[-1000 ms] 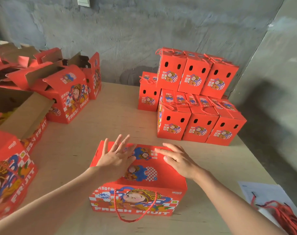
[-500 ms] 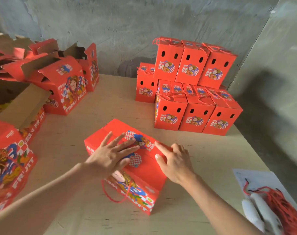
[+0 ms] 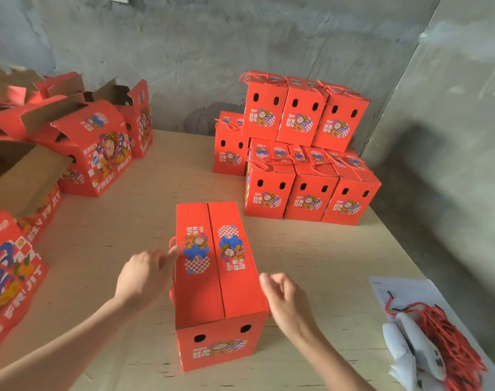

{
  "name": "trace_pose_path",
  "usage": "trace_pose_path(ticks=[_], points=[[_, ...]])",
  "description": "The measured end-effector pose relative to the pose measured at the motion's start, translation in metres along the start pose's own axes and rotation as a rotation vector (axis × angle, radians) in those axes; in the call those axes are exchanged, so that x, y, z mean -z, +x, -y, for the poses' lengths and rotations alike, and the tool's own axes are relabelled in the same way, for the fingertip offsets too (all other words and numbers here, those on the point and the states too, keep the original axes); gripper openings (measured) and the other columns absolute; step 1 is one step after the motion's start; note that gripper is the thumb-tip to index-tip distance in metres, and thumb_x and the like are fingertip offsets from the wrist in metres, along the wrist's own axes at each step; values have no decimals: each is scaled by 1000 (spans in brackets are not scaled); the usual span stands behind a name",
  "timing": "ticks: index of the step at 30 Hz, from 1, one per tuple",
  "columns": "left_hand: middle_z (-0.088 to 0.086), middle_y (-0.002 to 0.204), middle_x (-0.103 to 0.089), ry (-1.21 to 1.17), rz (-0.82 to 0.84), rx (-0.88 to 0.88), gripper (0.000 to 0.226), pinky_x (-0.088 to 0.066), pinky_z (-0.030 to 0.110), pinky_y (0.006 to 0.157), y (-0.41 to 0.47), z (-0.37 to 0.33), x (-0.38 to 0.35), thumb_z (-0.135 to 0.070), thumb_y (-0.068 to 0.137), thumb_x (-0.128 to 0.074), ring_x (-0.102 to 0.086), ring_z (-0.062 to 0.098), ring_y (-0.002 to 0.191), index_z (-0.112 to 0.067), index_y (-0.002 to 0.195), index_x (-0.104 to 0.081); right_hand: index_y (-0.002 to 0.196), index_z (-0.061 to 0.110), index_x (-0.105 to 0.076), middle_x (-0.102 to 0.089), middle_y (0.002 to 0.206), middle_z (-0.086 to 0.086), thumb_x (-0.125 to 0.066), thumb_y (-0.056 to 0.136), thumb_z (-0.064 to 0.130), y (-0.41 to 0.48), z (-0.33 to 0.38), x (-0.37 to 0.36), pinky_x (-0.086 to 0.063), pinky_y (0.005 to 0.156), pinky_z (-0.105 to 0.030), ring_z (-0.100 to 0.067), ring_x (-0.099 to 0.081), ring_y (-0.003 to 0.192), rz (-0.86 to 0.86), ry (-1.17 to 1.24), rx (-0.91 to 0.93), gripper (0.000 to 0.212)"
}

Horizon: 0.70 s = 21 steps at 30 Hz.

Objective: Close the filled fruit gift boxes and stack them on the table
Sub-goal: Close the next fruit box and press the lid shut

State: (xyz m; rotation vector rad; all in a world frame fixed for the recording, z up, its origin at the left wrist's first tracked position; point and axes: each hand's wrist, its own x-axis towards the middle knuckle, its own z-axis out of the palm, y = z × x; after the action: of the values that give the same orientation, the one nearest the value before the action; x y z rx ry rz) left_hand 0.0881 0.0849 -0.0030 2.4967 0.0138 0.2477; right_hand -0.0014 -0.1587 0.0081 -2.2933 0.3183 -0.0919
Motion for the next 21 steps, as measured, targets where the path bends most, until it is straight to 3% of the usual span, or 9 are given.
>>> trace_pose_path(ticks=[2, 4, 6, 10, 12, 14, 17, 19, 21], points=[[4, 46, -56, 69, 170, 127, 65, -47, 28, 55, -14, 6, 4, -58, 93, -34, -60, 29, 55, -15, 50, -59, 62, 17, -53, -57, 61, 2, -32, 95, 54, 6, -6, -3, -48, 76, -33, -13, -53, 62, 180, 100, -235, 54], [6, 43, -59, 31, 397, 297, 65, -50, 25, 53, -25, 8, 3, -58, 94, -27, -62, 24, 45, -16, 62, -67, 85, 18, -68, -69, 89, -3, -25, 95, 60, 10, -9, -14, -46, 88, -36, -20, -62, 87, 376, 351, -430, 60], [6, 41, -59, -174, 509, 478, 73, -47, 22, 43, -33, 4, -4, -59, 94, -26, -56, 20, 35, -5, 65, -64, 104, 18, -70, -71, 106, -9, -32, 93, 61, 19, -4, -21, -44, 96, -40, -26, -62, 101, 369, 621, -518, 58], [-2, 40, -54, -805, 269, 719, 43, -41, 18, 35, -39, -11, -16, -33, 95, -52, -50, 11, 32, -9, 59, -56, 93, 5, -71, -73, 83, -13, -51, 95, 40, 51, 25, -24, -51, 67, -30, -23, -66, 70, 165, 698, -496, 40], [-6, 40, -52, -1003, 124, 742, 26, -35, 14, 33, -34, -22, -14, -13, 92, -57, -47, 6, 31, -13, 66, -60, 100, -3, -66, -69, 94, -22, -56, 95, 22, 66, 39, -24, -52, 73, -38, -26, -63, 78, 0, 679, -433, 28], [0, 49, -56, -1016, 13, 653, 22, -38, 17, 39, -26, -31, -11, -8, 90, -56, -49, 9, 38, -11, 69, -62, 100, -5, -64, -66, 98, -24, -57, 93, 15, 73, 55, -19, -50, 82, -44, -30, -61, 90, -85, 666, -339, 23], [7, 59, -45, -813, -85, 353, 26, -30, 27, 53, -12, -46, 7, -15, 89, -61, -37, 18, 56, -5, 66, -57, 87, 4, -66, -68, 102, -18, -50, 95, 10, 72, 86, -8, -48, 88, -36, -27, -63, 99, -88, 548, -50, 19], [3, 56, -45, -612, -105, 110, 29, -29, 29, 54, 0, -60, 28, -18, 88, -63, -36, 19, 56, 0, 65, -61, 80, 11, -64, -69, 100, -18, -45, 97, 6, 68, 110, -1, -50, 86, -32, -24, -66, 91, 19, 539, 112, 26], [-1, 69, -59, -520, -130, -131, 18, -40, 27, 62, 12, -80, 52, -16, 88, -63, -51, 16, 62, -3, 77, -71, 81, 6, -66, -70, 92, -20, -44, 96, 1, 61, 132, 2, -51, 80, -32, -23, -66, 79, 211, 590, 138, 26]])
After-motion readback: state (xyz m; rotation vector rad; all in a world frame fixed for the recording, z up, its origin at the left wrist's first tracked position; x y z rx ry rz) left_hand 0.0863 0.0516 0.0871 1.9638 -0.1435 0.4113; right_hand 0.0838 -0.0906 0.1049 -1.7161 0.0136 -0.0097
